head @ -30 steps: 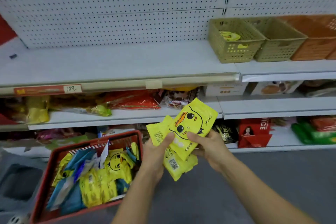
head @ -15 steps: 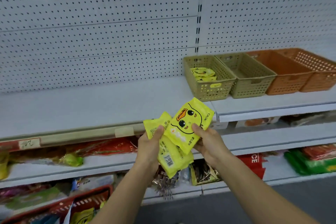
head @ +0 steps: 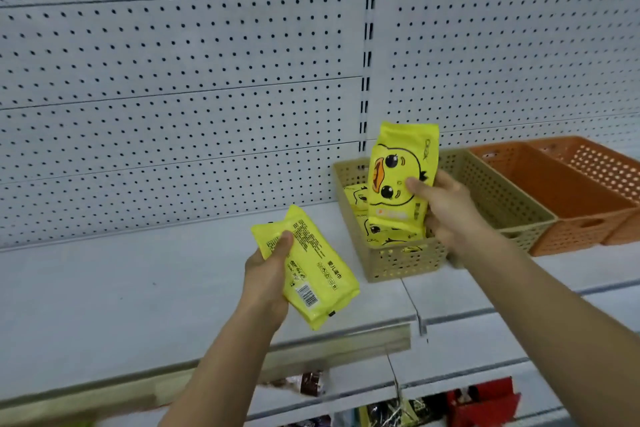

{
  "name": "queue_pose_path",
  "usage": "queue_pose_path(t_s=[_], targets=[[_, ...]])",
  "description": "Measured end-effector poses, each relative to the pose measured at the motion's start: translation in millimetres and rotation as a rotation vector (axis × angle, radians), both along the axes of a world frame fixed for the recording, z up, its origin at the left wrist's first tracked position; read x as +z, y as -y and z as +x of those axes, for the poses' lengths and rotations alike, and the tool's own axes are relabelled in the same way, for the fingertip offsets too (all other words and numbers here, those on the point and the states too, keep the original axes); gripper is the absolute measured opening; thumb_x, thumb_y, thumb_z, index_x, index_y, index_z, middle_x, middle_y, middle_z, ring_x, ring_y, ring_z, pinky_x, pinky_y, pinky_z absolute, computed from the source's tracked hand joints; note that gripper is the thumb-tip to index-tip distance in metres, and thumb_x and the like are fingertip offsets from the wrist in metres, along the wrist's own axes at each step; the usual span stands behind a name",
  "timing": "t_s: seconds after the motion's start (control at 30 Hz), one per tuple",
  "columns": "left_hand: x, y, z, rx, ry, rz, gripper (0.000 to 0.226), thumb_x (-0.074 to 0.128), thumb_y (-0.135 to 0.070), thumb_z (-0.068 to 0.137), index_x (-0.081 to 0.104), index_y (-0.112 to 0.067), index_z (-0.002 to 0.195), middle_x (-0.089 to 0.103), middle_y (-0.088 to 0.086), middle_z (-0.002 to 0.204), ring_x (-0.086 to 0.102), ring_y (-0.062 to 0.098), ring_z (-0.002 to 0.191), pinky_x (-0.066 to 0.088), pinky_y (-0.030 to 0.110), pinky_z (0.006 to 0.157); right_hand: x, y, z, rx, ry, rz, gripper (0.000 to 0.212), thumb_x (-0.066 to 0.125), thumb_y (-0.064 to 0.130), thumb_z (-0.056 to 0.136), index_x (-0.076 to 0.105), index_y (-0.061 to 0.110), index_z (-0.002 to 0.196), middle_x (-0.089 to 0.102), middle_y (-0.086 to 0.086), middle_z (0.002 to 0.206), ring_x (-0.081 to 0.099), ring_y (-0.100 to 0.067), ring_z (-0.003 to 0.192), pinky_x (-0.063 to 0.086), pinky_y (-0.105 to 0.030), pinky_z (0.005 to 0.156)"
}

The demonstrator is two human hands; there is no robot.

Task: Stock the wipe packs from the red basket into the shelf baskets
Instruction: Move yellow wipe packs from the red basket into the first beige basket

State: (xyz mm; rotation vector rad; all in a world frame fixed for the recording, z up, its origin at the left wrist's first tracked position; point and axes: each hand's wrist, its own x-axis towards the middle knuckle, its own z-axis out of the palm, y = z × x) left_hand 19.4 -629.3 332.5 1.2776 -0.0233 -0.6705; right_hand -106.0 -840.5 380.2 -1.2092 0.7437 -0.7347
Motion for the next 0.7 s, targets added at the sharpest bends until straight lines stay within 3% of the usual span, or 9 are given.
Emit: queue_pose_path(t_s=[0.1, 0.23, 0.37, 0.43, 0.5, 0.7], targets=[[1.1, 11.7, 10.7, 0.001, -0.018, 0.006, 0.025, 0.061, -0.025, 0.094, 0.064, -0.006, 0.11, 0.072, 0.012, 0.104, 0.068, 0.03, 0.095, 0.054, 0.047, 0.085, 9.1, 36.9, 17.7, -0.014, -0.113, -0.223, 0.025, 0.067, 0.008, 0.086, 0.063, 0.018, 0.108, 0.07, -0.001, 0.106, 0.069, -0.019, 0.092, 0.054, -0.043, 0.085], [-0.9, 21.6, 20.3, 0.026, -0.053, 0.018, 0.022, 0.06, -0.027, 0.095, 0.064, -0.008, 0.105, 0.071, 0.012, 0.102, 0.068, 0.029, 0.092, 0.054, 0.044, 0.077, 8.0, 77.7, 42.3, 0.212, -0.437, -0.557, 0.028, 0.067, 0.008, 0.086, 0.057, 0.015, 0.111, 0.063, -0.003, 0.108, 0.063, -0.021, 0.091, 0.051, -0.029, 0.07], [-1.9, 29.2, 23.3, 0.069, -0.101, 0.034, 0.02, 0.058, -0.027, 0.096, 0.064, -0.009, 0.1, 0.072, 0.011, 0.097, 0.068, 0.027, 0.086, 0.053, 0.039, 0.066, 1.0, 111.4, 72.6, 0.653, -1.029, -0.932, 0.053, 0.065, 0.021, 0.087, 0.047, 0.019, 0.137, 0.047, -0.004, 0.143, 0.046, -0.024, 0.128, 0.037, -0.035, 0.104], [-1.9, 33.6, 22.5, 0.096, -0.119, 0.035, 0.022, 0.057, -0.028, 0.096, 0.064, -0.009, 0.102, 0.072, 0.012, 0.098, 0.069, 0.028, 0.087, 0.054, 0.04, 0.067, -6.7, 120.3, 89.3, 0.793, -1.205, -1.037, 0.058, 0.065, 0.025, 0.088, 0.043, 0.019, 0.141, 0.039, -0.004, 0.149, 0.043, -0.024, 0.131, 0.035, -0.034, 0.105], [-1.9, 37.9, 21.4, 0.122, -0.133, 0.035, 0.023, 0.057, -0.029, 0.097, 0.064, -0.009, 0.104, 0.072, 0.013, 0.099, 0.069, 0.029, 0.089, 0.054, 0.041, 0.067, -16.3, 126.6, 103.8, 0.89, -1.253, -1.078, 0.057, 0.065, 0.026, 0.087, 0.044, 0.021, 0.14, 0.04, -0.004, 0.148, 0.044, -0.024, 0.129, 0.037, -0.034, 0.103], [1.0, 54.5, 18.5, 0.209, -0.205, -0.003, 0.031, 0.051, -0.035, 0.099, 0.064, -0.008, 0.106, 0.072, 0.014, 0.1, 0.068, 0.029, 0.09, 0.054, 0.043, 0.07, -47.1, 137.9, 115.1, 0.947, -1.129, -0.955, 0.059, 0.062, 0.019, 0.09, 0.038, 0.019, 0.144, 0.032, -0.003, 0.153, 0.038, -0.024, 0.136, 0.033, -0.036, 0.109]])
